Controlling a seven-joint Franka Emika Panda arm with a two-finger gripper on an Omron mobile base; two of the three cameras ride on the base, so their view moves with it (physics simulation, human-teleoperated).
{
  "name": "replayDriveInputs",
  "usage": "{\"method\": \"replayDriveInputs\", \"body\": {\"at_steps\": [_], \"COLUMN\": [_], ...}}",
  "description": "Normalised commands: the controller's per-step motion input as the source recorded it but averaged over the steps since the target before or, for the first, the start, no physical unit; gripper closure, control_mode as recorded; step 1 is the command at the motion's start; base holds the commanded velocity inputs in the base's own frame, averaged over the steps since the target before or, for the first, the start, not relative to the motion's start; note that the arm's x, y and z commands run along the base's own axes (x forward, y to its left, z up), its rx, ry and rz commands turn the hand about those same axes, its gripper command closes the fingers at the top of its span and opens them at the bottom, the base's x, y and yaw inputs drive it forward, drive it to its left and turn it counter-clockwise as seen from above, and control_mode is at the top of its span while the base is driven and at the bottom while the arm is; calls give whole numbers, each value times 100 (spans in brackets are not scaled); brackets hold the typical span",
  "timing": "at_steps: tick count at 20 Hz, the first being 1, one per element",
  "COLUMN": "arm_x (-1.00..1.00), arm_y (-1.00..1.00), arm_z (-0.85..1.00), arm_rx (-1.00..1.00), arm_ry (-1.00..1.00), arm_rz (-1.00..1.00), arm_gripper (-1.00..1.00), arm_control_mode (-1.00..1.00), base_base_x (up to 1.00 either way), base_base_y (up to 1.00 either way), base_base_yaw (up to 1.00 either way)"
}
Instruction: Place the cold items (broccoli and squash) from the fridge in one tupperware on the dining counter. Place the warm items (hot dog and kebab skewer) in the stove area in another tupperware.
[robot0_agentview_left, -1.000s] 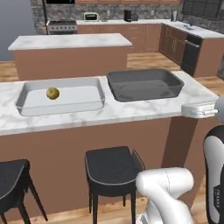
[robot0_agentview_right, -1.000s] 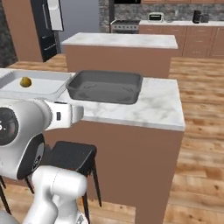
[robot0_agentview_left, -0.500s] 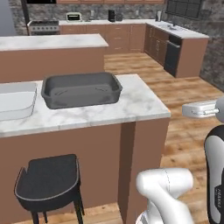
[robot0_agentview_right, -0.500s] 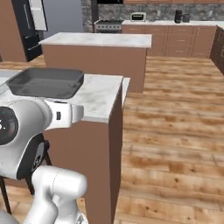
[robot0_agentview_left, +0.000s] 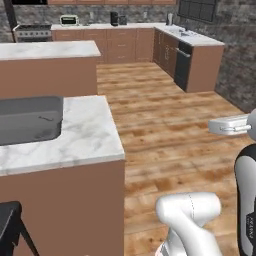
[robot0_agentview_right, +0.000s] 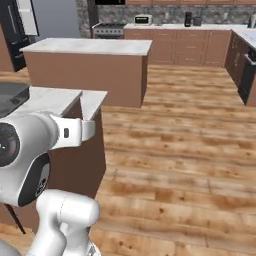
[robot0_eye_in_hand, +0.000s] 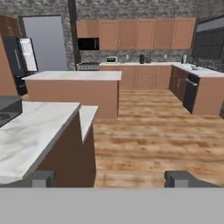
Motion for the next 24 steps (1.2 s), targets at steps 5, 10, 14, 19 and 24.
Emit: {"method": "replayDriveInputs", "body": {"at_steps": [5,10,14,19,24], "arm_x": [0,0,0,0,0], "arm_y": [0,0,0,0,0], "arm_z": [0,0,0,0,0], "arm_rx": [0,0,0,0,0], "arm_ry": [0,0,0,0,0], "arm_rz": [0,0,0,0,0], "arm_gripper": [-100,-100,-100,-100,-100], "arm_control_mode": [100,100,100,100,100], "base_base_x": [98,100,100,100,100], "base_base_y": [-100,-94,-54,-28,-38], "base_base_yaw": [0,2,21,38,38]}}
